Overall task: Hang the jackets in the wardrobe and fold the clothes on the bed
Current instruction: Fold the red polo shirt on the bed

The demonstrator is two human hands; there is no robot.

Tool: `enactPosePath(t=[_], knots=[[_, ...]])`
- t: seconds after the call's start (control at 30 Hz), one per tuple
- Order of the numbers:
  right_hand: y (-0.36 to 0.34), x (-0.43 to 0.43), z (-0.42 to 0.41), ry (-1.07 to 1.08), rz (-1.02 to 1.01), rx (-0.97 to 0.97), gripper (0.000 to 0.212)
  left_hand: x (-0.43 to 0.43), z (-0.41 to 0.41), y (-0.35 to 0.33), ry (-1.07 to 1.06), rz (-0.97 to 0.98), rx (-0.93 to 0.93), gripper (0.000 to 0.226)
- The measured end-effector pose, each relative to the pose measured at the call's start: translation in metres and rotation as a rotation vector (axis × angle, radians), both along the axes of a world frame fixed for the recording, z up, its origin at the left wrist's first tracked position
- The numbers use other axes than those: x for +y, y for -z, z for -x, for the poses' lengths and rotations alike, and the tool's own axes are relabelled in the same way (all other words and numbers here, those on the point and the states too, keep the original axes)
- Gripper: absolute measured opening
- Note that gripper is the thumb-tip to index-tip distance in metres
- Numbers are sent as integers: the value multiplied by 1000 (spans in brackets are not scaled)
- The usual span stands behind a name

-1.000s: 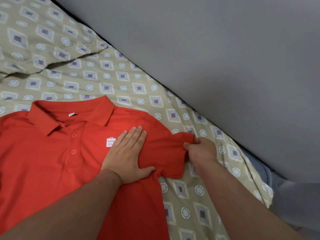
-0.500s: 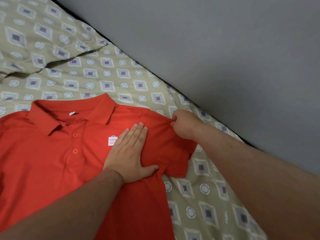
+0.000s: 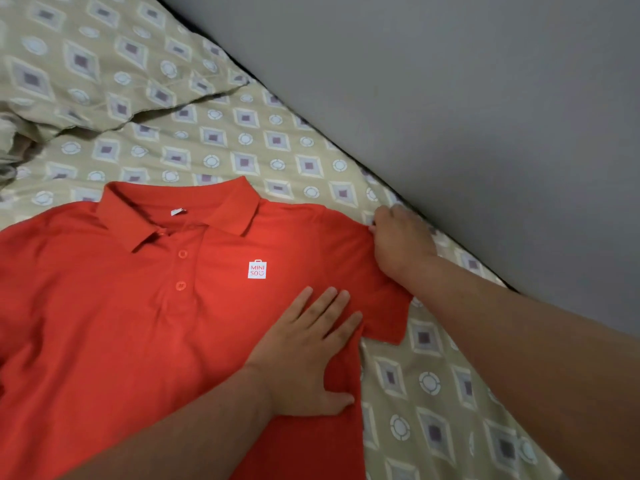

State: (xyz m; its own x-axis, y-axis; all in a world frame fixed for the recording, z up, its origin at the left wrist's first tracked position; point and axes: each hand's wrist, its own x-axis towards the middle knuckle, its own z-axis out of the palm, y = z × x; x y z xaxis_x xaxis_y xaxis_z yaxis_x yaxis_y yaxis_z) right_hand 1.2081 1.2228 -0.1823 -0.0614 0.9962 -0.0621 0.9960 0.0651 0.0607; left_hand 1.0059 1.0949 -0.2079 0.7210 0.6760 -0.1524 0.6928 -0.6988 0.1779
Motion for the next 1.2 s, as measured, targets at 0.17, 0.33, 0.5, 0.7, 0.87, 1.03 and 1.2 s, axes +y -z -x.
enactPosePath(t=[0.17,0.33,0.5,0.7,0.87,1.03,1.2], knots=[[3,-26,40,-388,118,153,63,-21,5,-6,84,-19,-73,94],[15,-39,36,-317,219,57,63,-25,80,-15,-147,-81,-202,58],[-6,-56,87,-160,47,196,64,-33,190,-24,-965,-37,43,78],[-5,-102,250,-533,-26,429,53,-45,224,-28,-1115,63,-394,60],[12,-113,359,-426,96,390,64,-58,295,-36,-1472,-320,-404,35],[29,-127,376,-325,55,288,73,-42,366,-41,-1826,63,-574,59],[31,-125,378,-297,45,307,71,-12,380,-61,-1587,561,-418,35]])
